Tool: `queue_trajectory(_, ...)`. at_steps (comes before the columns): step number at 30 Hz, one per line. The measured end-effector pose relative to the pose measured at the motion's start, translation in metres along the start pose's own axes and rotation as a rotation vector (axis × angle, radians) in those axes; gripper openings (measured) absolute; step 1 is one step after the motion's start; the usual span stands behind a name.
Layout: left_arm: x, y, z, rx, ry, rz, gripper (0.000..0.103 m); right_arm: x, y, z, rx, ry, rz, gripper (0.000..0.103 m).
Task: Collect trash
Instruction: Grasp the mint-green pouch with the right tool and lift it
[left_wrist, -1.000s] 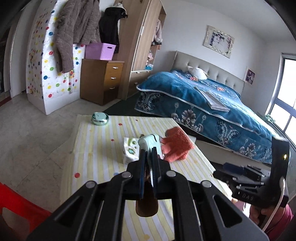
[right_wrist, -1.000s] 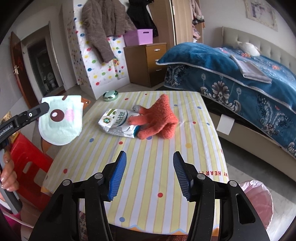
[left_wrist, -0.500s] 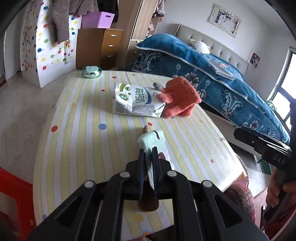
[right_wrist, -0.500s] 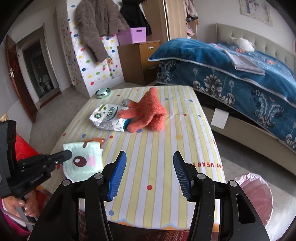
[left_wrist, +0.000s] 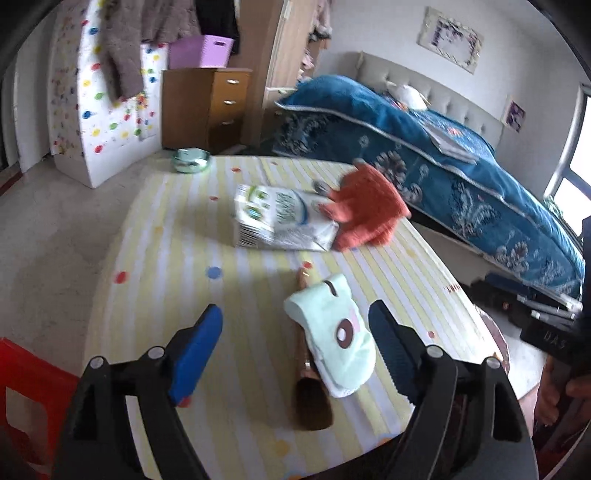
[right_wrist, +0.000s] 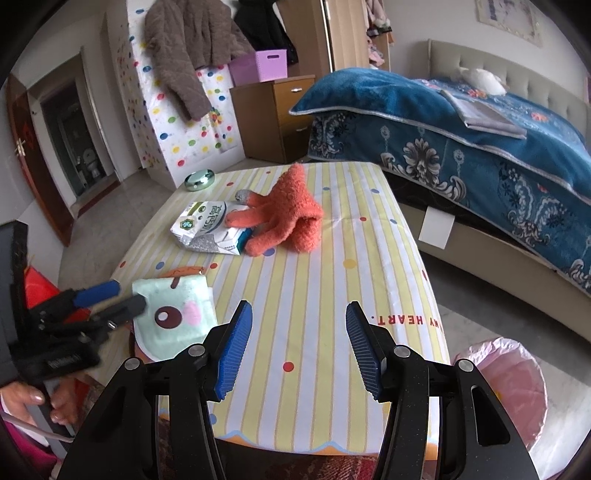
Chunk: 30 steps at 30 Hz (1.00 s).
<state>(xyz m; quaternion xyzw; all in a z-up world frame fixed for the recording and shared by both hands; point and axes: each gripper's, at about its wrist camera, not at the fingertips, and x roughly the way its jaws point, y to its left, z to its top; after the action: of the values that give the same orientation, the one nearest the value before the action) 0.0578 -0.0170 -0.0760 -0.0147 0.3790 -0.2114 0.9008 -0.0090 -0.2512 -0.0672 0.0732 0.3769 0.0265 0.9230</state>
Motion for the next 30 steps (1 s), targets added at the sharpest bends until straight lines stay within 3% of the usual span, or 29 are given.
queue_trajectory(5, -0.016, 0.035, 0.004, -0.092, -0.032, 0.086, 0.079, 0.009, 0.014, -0.001, -0.031, 0.026, 0.037, 0.054)
queue_trajectory(11, -0.017, 0.062, 0.001, -0.125, -0.019, 0.200, 0.079, 0.024, 0.052, -0.003, -0.104, 0.054, 0.090, 0.054)
queue_trajectory(17, -0.012, 0.076, -0.004, -0.118, -0.001, 0.233, 0.079, 0.046, 0.089, -0.001, -0.159, 0.075, 0.141, 0.054)
queue_trajectory(21, -0.007, 0.084, -0.004, -0.124, 0.009, 0.236, 0.079, 0.068, 0.109, 0.000, -0.194, 0.102, 0.154, 0.064)
queue_trajectory(26, 0.001, 0.089, -0.006, -0.132, 0.023, 0.224, 0.079, 0.086, 0.117, -0.001, -0.186, 0.148, 0.156, 0.065)
queue_trajectory(30, 0.005, 0.087, -0.008, -0.138, 0.033, 0.209, 0.079, 0.092, 0.112, -0.001, -0.137, 0.182, 0.221, 0.069)
